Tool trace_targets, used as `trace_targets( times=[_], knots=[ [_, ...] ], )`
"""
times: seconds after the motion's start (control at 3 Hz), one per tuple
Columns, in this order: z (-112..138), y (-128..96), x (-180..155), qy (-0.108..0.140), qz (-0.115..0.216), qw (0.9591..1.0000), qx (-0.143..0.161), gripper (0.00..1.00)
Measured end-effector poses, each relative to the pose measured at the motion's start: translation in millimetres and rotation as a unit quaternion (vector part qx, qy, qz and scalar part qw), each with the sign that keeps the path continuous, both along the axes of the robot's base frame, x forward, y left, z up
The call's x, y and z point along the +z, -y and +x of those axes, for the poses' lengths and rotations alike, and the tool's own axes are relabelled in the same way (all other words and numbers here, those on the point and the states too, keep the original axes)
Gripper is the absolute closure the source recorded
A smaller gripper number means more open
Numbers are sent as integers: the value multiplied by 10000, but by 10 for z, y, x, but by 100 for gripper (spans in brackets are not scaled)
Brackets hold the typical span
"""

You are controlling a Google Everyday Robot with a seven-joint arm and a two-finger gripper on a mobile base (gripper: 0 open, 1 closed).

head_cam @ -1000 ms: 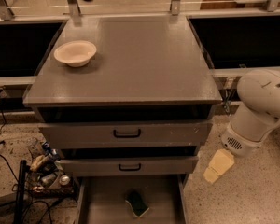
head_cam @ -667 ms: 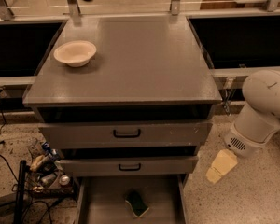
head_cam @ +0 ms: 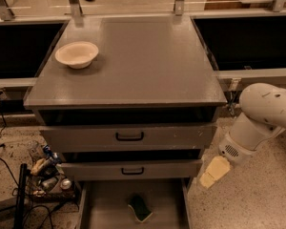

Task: Pick sponge from bottom drawer and place on counter

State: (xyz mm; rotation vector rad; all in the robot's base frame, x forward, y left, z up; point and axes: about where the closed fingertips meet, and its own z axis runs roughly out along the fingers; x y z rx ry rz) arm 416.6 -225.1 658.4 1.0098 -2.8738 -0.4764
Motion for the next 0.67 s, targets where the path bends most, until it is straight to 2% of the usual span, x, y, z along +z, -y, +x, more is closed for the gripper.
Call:
trace_targets(
  times=[0.33, 0.67],
  knots=[
    [4, -102, -91, -88, 213, 9997, 112, 0],
    [4, -102, -91, -88, 213, 9997, 113, 0]
  ],
)
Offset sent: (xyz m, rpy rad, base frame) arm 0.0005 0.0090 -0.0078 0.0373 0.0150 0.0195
